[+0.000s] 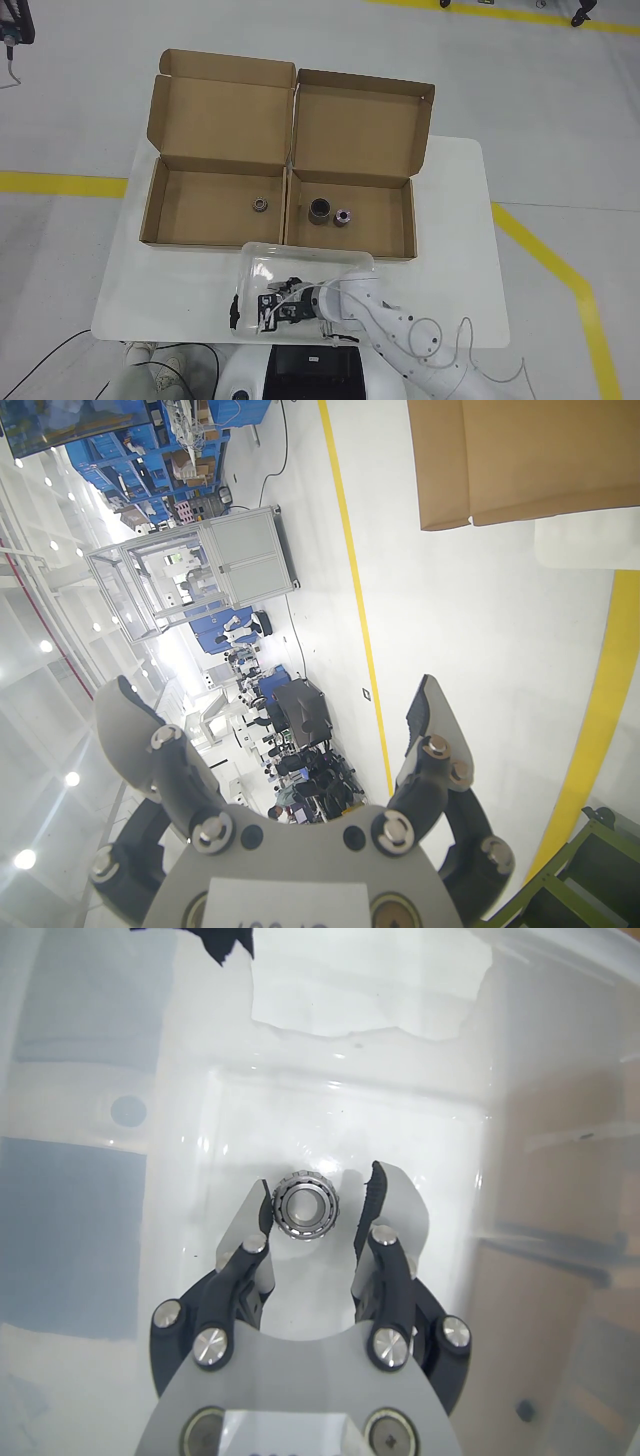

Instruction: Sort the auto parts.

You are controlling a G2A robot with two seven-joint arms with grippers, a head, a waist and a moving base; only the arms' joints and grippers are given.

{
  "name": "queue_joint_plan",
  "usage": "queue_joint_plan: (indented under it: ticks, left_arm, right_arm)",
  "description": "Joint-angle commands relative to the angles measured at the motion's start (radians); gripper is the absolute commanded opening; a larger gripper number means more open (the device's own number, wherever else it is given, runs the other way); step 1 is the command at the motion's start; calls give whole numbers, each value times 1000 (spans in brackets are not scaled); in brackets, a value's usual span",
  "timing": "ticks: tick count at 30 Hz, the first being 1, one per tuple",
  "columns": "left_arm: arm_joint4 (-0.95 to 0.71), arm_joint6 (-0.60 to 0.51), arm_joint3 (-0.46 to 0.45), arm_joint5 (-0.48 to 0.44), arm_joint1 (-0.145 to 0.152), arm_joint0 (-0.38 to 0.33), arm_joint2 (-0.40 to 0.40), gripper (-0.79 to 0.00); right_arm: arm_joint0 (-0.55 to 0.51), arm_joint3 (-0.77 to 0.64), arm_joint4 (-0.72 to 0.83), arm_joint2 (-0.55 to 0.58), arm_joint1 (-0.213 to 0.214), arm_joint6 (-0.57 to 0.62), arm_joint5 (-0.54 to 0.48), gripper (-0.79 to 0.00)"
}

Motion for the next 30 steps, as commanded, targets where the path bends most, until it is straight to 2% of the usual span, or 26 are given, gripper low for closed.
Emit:
queue_joint_plan:
  ticks: [1, 3, 8, 15, 19, 24, 30]
  left_arm:
    - [0, 0, 0, 0, 0, 0, 0, 0]
    - [0, 0, 0, 0, 0, 0, 0, 0]
    - [0, 0, 0, 0, 0, 0, 0, 0]
    - [0, 0, 0, 0, 0, 0, 0, 0]
    - [0, 0, 0, 0, 0, 0, 0, 0]
    - [0, 0, 0, 0, 0, 0, 0, 0]
    - [0, 0, 0, 0, 0, 0, 0, 0]
  right_arm:
    - [-1, 0, -10, -1, 0, -3, 26, -751]
    - [-5, -8, -21, 0, 2, -17, 44, -785]
    - [-30, -44, -54, 18, 15, -65, 86, -785]
    - [-86, -89, -21, 95, 42, -162, 110, -785]
    - [-103, -99, -6, 135, 57, -282, 90, -785]
    - [-102, -71, 15, 167, 71, -493, 65, -785]
    - [-27, -1, 82, 163, 65, -682, 5, -785]
